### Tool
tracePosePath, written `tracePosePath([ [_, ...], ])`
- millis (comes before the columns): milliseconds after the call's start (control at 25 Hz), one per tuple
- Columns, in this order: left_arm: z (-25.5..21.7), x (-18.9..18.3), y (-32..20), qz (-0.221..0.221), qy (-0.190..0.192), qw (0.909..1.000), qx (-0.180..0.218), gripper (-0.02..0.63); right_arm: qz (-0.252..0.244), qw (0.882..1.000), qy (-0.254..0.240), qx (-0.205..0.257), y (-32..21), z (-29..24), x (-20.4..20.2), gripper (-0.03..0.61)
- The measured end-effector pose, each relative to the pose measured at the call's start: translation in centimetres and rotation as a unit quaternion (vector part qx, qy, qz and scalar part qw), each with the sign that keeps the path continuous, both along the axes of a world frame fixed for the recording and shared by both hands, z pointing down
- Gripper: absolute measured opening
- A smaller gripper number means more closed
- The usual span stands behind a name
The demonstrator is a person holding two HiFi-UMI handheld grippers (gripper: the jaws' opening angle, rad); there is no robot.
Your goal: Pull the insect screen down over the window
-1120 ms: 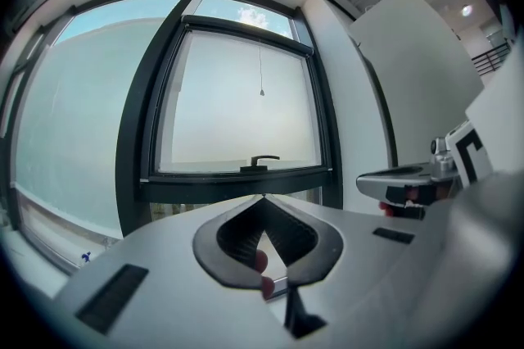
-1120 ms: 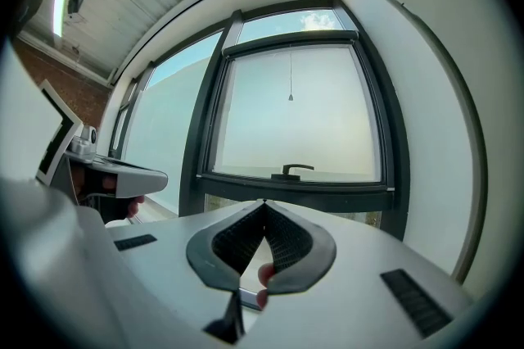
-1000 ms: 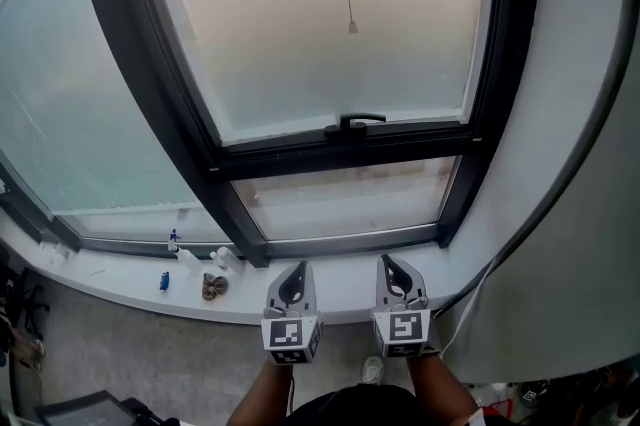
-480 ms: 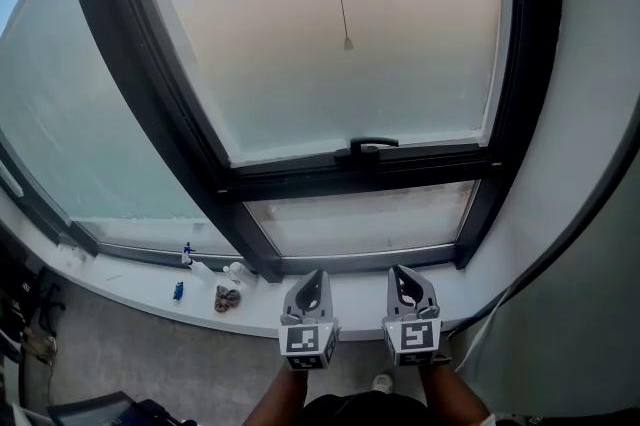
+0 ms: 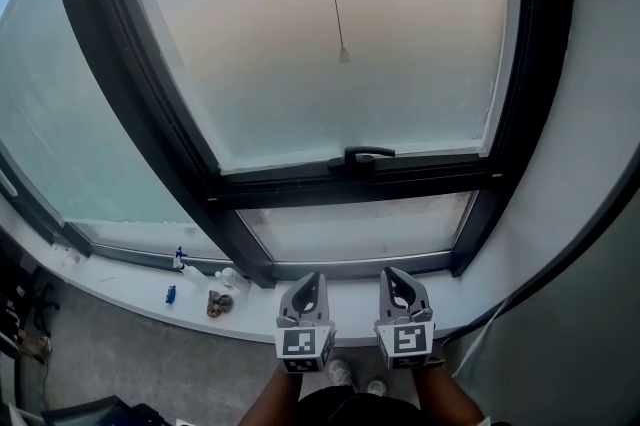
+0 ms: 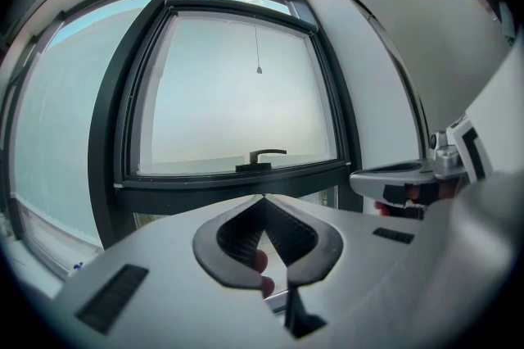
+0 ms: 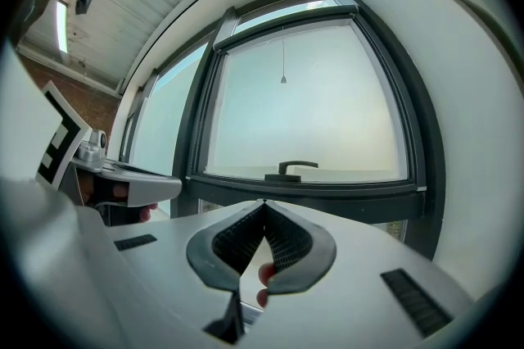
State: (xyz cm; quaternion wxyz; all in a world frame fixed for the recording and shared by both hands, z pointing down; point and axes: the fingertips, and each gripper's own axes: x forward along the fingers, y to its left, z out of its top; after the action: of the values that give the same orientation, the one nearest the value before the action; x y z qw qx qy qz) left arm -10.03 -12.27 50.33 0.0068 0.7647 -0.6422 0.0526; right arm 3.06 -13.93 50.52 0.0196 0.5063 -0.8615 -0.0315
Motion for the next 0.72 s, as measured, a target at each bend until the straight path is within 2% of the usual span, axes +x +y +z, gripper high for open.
tracePosePath([
  [160, 1.3, -0.8, -2.2, 0.019, 0.001, 0.9998, 0.001, 0.002, 0.001, 1.000, 0.014, 0.002, -1.8, 0.1, -1.0, 0.003],
  [320, 0.1, -1.4, -4.6, 0.022, 0.020, 0.9995, 0.012, 0.002, 0.005, 1.000, 0.015, 0.005, -3.9, -0.2, -1.9, 0.003],
  [480, -1.4, -2.4, -7.1, 0.030, 0.023, 0.9986, 0.036, 0.002, 0.017, 1.000, 0.017, 0.015, -6.4, -1.1, -2.7, 0.003],
  [720, -2.8, -3.5, -10.4, 0.044, -0.029, 0.9965, 0.064, 0.002, 0.042, 0.998, 0.010, 0.040, -9.6, -3.1, -3.5, 0.003],
])
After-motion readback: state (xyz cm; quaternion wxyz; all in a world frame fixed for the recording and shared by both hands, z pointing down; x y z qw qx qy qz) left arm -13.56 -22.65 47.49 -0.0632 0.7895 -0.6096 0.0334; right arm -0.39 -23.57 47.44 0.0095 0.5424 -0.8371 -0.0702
